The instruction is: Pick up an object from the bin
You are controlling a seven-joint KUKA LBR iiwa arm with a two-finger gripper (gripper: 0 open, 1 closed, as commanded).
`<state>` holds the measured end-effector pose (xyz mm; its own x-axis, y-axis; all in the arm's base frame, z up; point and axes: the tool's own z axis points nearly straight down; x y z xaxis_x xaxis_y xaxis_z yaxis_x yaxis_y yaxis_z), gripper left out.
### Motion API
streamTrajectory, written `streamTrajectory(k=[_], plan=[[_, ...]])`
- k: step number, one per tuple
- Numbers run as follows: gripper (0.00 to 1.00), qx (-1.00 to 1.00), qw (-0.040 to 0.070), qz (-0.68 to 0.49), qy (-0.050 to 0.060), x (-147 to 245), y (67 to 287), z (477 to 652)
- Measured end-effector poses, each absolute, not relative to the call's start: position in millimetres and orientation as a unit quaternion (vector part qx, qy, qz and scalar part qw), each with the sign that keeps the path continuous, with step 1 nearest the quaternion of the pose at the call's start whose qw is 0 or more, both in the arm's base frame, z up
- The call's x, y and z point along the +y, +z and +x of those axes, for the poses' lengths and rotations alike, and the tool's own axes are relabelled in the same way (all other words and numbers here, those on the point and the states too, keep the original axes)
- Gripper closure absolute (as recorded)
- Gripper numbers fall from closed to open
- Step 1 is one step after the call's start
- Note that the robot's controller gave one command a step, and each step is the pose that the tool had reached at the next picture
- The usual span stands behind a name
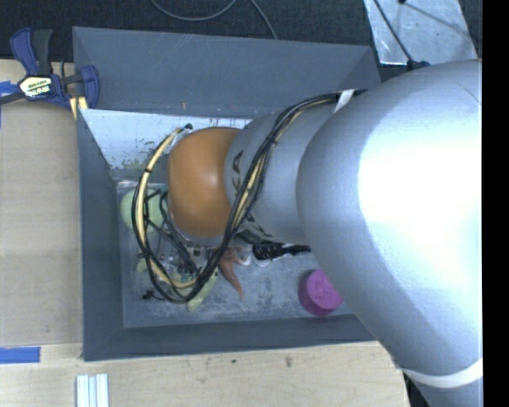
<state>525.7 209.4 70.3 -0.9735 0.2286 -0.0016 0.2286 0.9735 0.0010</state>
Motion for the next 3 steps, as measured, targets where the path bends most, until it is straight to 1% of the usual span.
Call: streamTrajectory(k=[1,2,3], plan=[[0.0,1.0,0.002,-0.011,0.001,218,70,539.0],[1.0,0.993,0.002,0.115,0.001,210,71,527.2],[1.0,0.993,0.002,0.115,0.001,210,71,526.5]])
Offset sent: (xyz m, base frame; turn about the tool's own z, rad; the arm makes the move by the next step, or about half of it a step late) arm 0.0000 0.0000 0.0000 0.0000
